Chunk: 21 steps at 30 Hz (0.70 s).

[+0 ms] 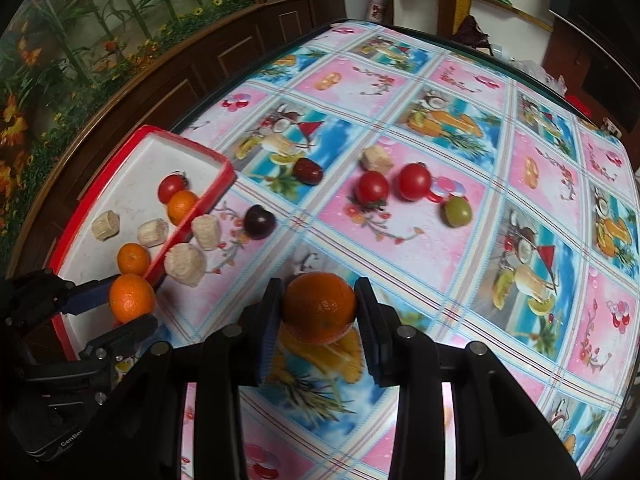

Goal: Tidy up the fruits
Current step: 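Carry the orange and tangerine into the tray and open both tools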

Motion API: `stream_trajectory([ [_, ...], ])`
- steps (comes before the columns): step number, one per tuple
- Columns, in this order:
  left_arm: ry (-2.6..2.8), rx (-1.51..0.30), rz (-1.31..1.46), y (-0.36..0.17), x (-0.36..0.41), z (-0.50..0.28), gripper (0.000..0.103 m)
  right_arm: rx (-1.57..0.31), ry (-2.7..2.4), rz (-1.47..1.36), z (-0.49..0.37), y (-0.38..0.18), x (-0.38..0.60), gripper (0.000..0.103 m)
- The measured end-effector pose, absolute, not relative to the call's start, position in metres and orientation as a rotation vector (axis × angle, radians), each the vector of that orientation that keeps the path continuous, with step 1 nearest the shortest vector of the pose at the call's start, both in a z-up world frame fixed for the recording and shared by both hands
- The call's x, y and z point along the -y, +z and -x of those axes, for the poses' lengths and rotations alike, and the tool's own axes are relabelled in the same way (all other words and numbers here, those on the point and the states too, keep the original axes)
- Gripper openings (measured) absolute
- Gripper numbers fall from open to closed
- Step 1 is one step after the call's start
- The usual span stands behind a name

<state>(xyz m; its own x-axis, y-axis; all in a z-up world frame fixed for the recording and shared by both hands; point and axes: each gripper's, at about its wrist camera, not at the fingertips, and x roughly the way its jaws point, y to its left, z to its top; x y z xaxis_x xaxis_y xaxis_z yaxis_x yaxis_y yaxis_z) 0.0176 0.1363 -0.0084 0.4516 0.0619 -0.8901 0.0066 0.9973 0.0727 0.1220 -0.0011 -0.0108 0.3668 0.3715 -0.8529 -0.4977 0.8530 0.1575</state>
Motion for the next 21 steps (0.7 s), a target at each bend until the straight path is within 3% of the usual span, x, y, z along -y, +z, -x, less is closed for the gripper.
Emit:
stream_trajectory([
  [21, 0.095, -1.092, -0.093, -0.001, -0.183, -0.012, 0.035, -1.010, 0.690, 0.140, -0.114, 0.007, -0.071, 0.038],
])
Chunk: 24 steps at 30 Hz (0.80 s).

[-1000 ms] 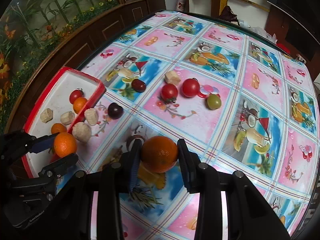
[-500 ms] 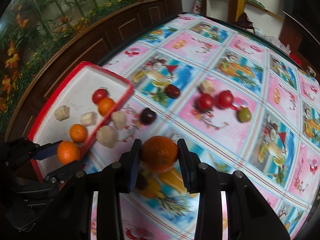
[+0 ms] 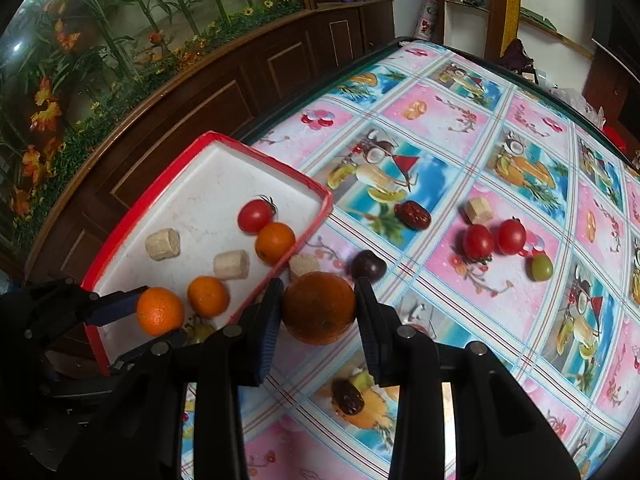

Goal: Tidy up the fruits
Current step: 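Carry the orange and tangerine into the tray and open both tools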

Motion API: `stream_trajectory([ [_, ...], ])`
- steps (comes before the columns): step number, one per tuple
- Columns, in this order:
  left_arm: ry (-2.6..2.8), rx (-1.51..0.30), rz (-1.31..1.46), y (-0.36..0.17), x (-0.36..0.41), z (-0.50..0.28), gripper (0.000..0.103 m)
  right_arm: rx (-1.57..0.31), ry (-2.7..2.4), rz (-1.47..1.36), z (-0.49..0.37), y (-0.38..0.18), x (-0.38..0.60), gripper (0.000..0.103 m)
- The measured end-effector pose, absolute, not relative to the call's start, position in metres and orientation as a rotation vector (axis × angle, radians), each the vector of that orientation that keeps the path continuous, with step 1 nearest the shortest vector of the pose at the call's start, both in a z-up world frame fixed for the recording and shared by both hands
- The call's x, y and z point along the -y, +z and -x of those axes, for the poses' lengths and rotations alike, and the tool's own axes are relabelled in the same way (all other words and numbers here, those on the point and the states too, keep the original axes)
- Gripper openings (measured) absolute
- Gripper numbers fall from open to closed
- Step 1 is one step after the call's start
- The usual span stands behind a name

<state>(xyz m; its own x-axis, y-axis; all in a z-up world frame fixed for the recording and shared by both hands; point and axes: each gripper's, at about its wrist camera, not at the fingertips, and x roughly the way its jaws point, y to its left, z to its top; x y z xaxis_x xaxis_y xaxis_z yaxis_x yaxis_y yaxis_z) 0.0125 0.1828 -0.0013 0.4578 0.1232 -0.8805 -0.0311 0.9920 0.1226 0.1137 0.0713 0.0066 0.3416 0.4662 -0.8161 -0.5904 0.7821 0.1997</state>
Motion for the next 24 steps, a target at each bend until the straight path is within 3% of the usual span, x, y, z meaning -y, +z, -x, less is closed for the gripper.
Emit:
stream_trajectory([
  [24, 0.179, -1.137, -0.013, -0.021, -0.245, -0.004, 0.035, -1.016, 0.781, 0.194, -0.116, 0.004, -0.142, 0.038],
])
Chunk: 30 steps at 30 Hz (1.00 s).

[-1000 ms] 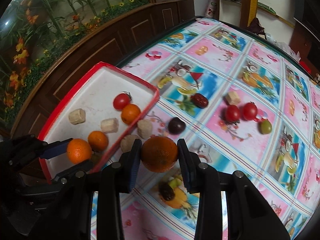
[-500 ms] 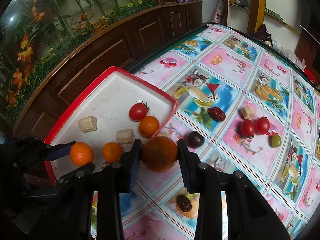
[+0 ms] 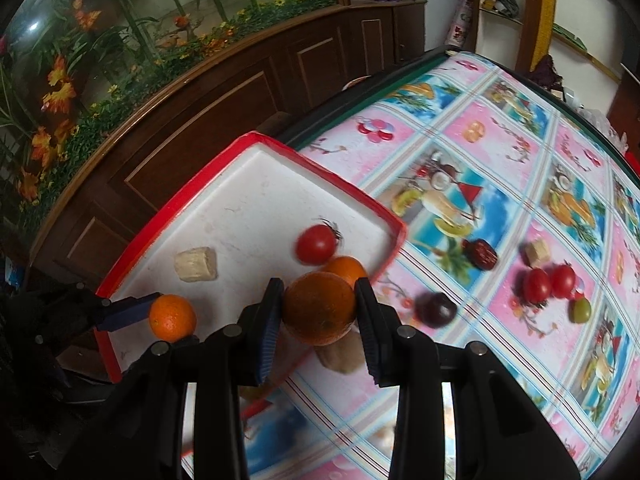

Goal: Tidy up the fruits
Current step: 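Carry the orange and tangerine into the tray and open both tools, then move both open tools back over the remaining fruit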

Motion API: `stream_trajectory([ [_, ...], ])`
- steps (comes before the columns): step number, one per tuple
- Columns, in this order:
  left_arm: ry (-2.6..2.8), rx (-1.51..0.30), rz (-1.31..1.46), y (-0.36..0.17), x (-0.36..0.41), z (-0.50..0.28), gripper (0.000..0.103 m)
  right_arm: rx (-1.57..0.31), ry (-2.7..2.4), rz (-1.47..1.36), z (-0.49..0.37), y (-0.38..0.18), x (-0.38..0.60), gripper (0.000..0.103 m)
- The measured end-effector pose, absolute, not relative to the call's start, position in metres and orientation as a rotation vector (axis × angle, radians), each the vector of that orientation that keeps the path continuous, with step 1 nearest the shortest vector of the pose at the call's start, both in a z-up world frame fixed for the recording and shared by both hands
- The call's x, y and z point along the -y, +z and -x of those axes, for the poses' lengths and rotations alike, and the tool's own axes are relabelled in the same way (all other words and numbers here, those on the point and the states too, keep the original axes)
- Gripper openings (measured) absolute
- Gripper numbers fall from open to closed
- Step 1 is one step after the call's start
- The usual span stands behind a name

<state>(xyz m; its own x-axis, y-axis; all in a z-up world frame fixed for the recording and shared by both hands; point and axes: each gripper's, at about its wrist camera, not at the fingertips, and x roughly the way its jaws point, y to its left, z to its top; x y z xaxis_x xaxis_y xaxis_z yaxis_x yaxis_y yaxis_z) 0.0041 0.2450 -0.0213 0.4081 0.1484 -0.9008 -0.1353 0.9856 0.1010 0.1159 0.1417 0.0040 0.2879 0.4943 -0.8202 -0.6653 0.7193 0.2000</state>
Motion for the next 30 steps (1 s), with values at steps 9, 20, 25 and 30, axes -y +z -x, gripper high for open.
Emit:
stream_trajectory([
  [9, 0.245, -1.185, 0.138, -0.048, -0.277, 0.014, 0.035, -1.051, 0.889, 0.222, -0.119, -0.009, -0.192, 0.038],
  [20, 0.232, -1.112, 0.238, -0.052, -0.277, 0.027, 0.048, -1.142, 0.926, 0.275, -0.123, -0.051, -0.223, 0.039],
  [25, 0.222, -1.077, 0.227, -0.045, -0.272, 0.031, 0.073, -1.141, 0.928, 0.266, -0.124, -0.051, -0.217, 0.044],
  [30, 0.237, -1.048, 0.223, -0.033, -0.271, 0.039, 0.074, -1.094, 0.926, 0.202, -0.123, -0.032, -0.190, 0.062],
])
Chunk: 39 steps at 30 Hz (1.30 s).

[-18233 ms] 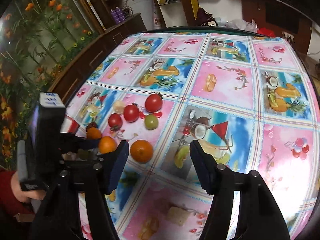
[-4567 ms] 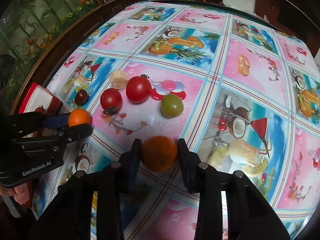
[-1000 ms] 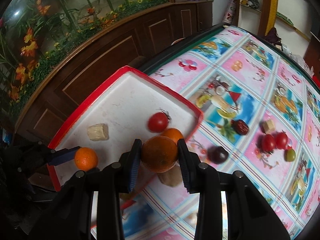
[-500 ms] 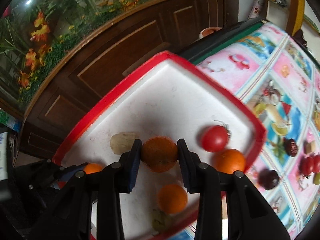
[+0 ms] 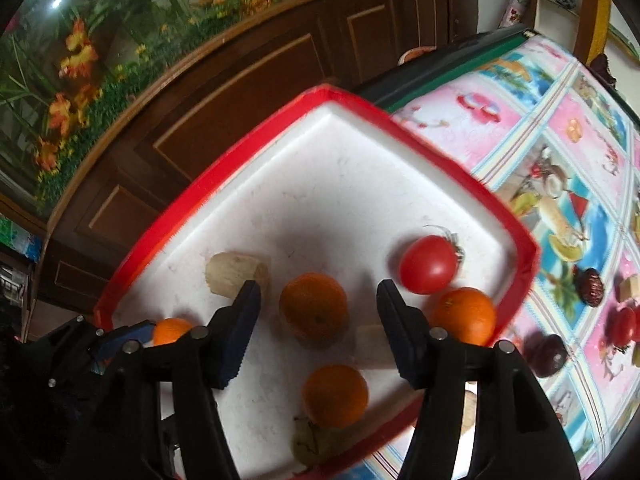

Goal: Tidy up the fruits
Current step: 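Move both open tools back over the remaining fruit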

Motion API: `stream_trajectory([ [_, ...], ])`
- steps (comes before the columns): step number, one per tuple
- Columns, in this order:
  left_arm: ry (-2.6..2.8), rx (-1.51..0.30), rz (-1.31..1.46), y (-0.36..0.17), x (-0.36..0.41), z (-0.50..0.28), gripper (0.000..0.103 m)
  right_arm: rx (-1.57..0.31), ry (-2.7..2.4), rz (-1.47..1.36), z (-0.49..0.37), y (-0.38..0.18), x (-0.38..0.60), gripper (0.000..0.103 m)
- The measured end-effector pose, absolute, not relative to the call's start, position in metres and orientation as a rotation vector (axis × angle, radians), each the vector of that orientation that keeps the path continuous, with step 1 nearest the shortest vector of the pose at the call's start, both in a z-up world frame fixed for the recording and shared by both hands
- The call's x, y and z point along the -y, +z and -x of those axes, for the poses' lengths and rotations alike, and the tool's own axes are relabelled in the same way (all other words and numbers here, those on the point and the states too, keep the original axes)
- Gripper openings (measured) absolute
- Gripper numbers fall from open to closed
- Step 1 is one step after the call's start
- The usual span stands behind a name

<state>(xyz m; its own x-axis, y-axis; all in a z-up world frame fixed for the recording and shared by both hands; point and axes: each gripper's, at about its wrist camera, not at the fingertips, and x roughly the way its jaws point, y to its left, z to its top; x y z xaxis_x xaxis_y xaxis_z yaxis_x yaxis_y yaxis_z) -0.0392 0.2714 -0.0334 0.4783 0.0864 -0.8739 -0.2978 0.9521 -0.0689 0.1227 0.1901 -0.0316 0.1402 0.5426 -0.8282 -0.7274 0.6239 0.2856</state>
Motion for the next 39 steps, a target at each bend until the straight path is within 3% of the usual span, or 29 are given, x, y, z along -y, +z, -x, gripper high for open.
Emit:
stream_trajectory([
  [5, 0.231, -1.000, 0.273, -0.017, -0.268, 0.045, 0.078, -1.064, 0.892, 0.118, -0.122, -0.009, -0.143, 0.063],
  [9, 0.177, -0.983, 0.274, -0.010, -0.251, 0.040, 0.078, -1.072, 0.791, 0.053, -0.117, -0.006, -0.084, 0.073],
  [18, 0.005, -1.017, 0.215, -0.012, -0.187, 0.010, 0.078, -1.145, 0.550, -0.082, -0.101, -0.030, 0.042, 0.073],
  [27, -0.067, -1.073, 0.175, -0.028, -0.134, -0.012, 0.078, -1.141, 0.489, -0.082, -0.100, -0.035, 0.076, 0.073],
  [37, -0.037, -1.119, 0.235, -0.045, -0.111, -0.028, 0.076, -1.083, 0.489, 0.003, -0.162, -0.030, 0.077, 0.073],
  [39, -0.013, -1.113, 0.243, -0.046, -0.110, -0.031, 0.076, -1.077, 0.532, 0.008, -0.176, -0.028, 0.071, 0.067],
])
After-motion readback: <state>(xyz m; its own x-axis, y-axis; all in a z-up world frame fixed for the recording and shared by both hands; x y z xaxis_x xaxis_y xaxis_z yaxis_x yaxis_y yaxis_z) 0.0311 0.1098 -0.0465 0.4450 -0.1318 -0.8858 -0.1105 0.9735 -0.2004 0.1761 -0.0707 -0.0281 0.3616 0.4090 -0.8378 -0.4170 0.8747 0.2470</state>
